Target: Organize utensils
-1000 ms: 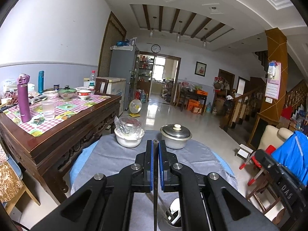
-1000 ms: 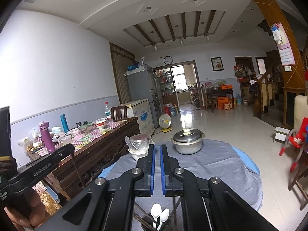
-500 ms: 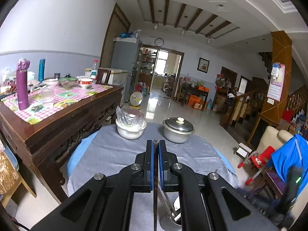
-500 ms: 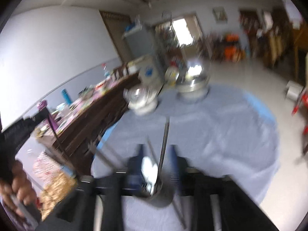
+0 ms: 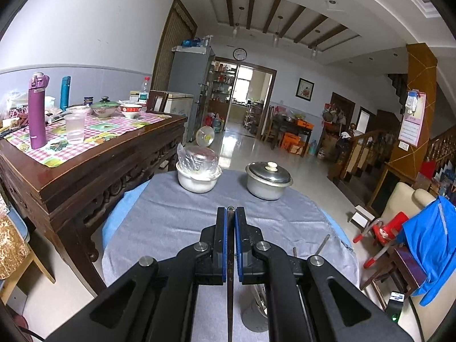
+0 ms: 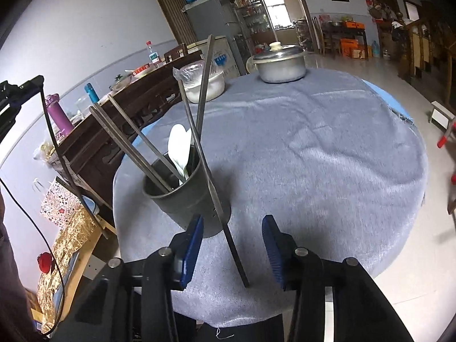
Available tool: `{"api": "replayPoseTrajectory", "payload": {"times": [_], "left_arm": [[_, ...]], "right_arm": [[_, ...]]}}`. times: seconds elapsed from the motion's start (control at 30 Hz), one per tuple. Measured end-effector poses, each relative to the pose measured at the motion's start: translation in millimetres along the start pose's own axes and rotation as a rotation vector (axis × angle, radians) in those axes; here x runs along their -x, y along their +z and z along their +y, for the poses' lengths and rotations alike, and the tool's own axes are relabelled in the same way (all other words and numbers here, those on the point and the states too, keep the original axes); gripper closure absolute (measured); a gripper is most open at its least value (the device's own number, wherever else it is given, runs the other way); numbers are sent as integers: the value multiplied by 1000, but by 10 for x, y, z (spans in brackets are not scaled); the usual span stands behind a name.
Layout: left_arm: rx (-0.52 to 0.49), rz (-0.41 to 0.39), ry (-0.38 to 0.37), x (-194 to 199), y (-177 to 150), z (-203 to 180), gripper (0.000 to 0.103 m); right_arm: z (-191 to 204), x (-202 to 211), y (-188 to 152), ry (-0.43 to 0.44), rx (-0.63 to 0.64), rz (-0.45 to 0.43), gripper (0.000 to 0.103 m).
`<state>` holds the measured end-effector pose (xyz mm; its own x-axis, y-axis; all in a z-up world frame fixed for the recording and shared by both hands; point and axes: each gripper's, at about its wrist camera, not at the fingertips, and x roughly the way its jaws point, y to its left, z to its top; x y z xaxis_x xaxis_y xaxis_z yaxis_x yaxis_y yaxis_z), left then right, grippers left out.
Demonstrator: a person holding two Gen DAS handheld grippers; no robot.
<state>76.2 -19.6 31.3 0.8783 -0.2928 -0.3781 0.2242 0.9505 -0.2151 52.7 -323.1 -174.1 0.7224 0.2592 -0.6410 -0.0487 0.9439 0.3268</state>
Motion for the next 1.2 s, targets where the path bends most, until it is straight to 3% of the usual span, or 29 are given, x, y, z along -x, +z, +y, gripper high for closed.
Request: {"api": "replayPoseTrajectory", "payload": {"times": [0.2, 0.53, 0.7, 1.2], "left_arm": [[-22, -20, -5, 40, -32, -46, 98], [-16, 24, 1, -151, -274, 82, 98], [-3, 11, 3, -217, -385, 161, 98], [11, 11, 12, -323, -547, 241, 98]], "right_arm": [[131, -112, 9, -13, 37, 41, 66], [196, -380, -7, -64, 73, 86, 78], [197, -449, -14, -63, 70, 81, 92], [254, -209, -26, -46, 73, -20, 96]]}}
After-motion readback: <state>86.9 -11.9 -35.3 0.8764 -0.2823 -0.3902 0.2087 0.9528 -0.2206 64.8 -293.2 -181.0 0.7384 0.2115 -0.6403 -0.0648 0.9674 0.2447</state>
